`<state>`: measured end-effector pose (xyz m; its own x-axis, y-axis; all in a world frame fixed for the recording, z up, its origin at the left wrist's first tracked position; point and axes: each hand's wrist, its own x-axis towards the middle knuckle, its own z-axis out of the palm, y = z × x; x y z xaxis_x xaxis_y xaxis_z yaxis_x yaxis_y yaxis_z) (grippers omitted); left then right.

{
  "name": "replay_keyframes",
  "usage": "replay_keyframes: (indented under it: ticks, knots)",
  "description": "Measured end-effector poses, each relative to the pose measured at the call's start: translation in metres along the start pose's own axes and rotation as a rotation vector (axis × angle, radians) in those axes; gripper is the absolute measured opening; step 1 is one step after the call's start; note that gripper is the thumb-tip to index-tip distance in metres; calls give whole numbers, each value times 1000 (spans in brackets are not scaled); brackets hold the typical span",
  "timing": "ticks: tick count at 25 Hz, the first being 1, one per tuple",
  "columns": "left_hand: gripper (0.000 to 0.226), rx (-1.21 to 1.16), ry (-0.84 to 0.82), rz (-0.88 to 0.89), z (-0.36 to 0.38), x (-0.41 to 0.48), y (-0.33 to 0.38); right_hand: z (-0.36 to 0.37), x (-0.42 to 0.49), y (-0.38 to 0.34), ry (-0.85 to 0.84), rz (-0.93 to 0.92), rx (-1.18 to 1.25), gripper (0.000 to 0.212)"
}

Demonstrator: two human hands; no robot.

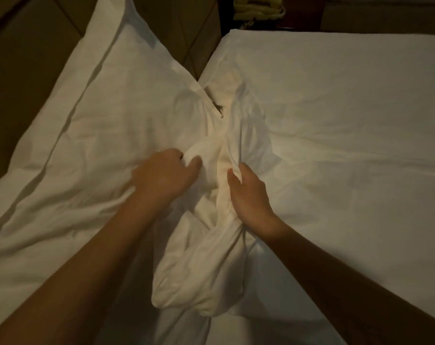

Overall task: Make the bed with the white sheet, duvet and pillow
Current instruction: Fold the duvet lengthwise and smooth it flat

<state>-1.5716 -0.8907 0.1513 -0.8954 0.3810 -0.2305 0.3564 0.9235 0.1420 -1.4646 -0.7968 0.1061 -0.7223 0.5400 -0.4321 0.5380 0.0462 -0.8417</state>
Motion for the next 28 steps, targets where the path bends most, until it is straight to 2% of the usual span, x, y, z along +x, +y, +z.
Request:
replay_keyframes:
  ticks: [2,4,6,9,11,13,14,16,18,19,20,22,23,26,28]
  knots:
    - [58,31,-120,-23,13,29,24,-1,0,4,16,11,60,41]
    - [45,-159,-132,-8,23,49,35,-1,1,8,31,21,88,39]
    - [26,-289,51,61,23,49,33,-3,2,7,47,11,107,39]
    - [35,-360,423,84,6,21,12,2,3,-8,143,-170,-34,40]
    - [34,-252,468,36,3,13,-1,16,10,-15,95,-262,-182,43]
    - [28,-59,337,-8,9,21,-4,33,17,-14,-58,-212,-228,55]
    - [27,-40,274,8,9,26,0,35,19,-14,-132,-162,-218,60]
    - [32,-166,211,36,2,24,6,31,22,-10,-187,-67,-5,61]
    - [43,-347,203,69,-1,2,1,25,23,-5,-204,-4,282,51]
    - [48,-432,201,91,2,-19,-3,25,21,-4,-201,-13,303,49]
    - [52,-493,166,103,5,-44,-5,28,19,-4,-173,-62,211,49]
    - [60,-500,-10,97,7,-82,0,35,16,1,-106,-130,-11,54]
    - [64,-486,-83,74,7,-88,5,36,15,1,-94,-144,-37,50]
    - [77,-434,-190,27,3,-82,5,21,18,-1,-122,-70,92,33]
    - [69,-318,-258,80,2,-92,-6,13,19,-4,-132,-35,98,23]
